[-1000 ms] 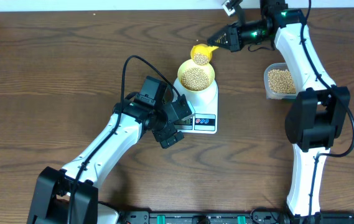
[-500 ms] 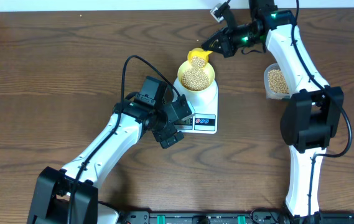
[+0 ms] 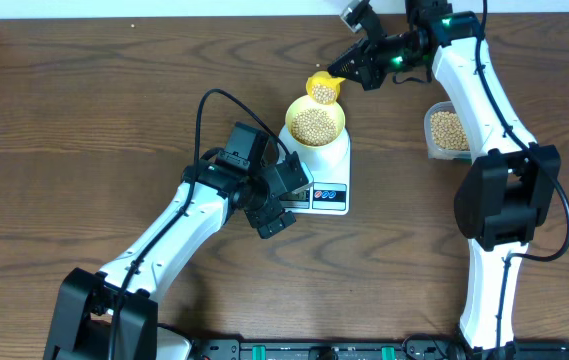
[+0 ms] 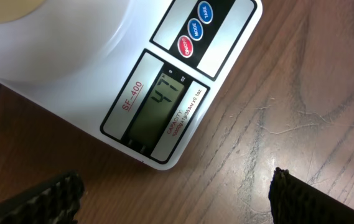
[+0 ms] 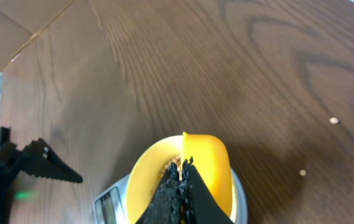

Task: Scoop item into bowl and weigh 50g on scale

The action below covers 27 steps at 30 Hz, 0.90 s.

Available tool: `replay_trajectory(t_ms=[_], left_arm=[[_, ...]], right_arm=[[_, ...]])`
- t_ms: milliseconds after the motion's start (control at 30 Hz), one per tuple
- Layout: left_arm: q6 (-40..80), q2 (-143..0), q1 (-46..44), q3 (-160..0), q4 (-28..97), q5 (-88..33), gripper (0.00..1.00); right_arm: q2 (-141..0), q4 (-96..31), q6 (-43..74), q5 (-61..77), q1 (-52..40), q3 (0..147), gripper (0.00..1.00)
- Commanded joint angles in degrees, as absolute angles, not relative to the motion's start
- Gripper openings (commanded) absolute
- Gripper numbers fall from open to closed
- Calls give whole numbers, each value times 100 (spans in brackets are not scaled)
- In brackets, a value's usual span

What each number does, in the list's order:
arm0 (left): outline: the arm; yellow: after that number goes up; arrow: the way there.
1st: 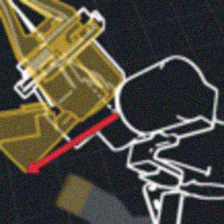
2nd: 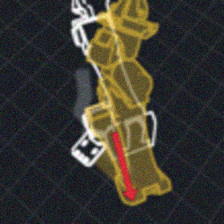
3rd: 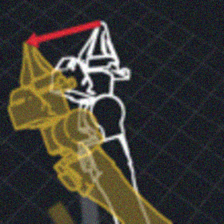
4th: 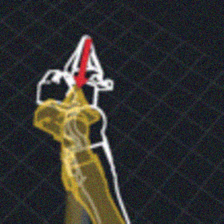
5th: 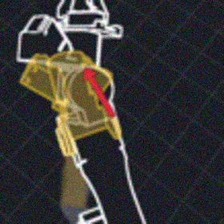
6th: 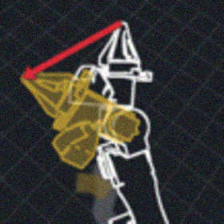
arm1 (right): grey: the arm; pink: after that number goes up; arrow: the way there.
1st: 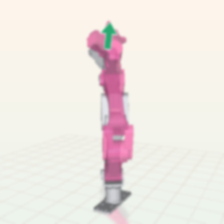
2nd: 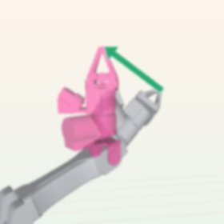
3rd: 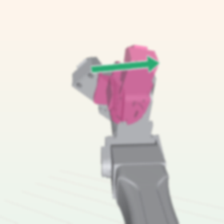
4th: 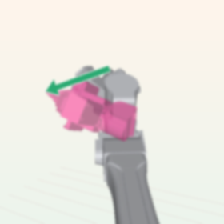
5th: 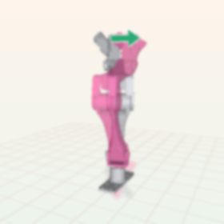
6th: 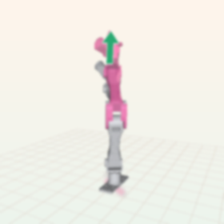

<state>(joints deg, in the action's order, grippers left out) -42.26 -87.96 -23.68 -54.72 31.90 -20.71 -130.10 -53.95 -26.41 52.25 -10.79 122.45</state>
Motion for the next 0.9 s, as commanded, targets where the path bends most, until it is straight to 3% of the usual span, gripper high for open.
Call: replay_trajectory(t_ms=[0,867], left_arm=[[-4285,-8777,-2353,-5459,3208,-2141,98],[-4285,-8777,-2353,-5459,3208,-2141,98]], right_arm=[[-12814,-5286,-2650,5345,-1125,12307,1],[-12814,-5297,-2272,5459,-1125,12307,2]])
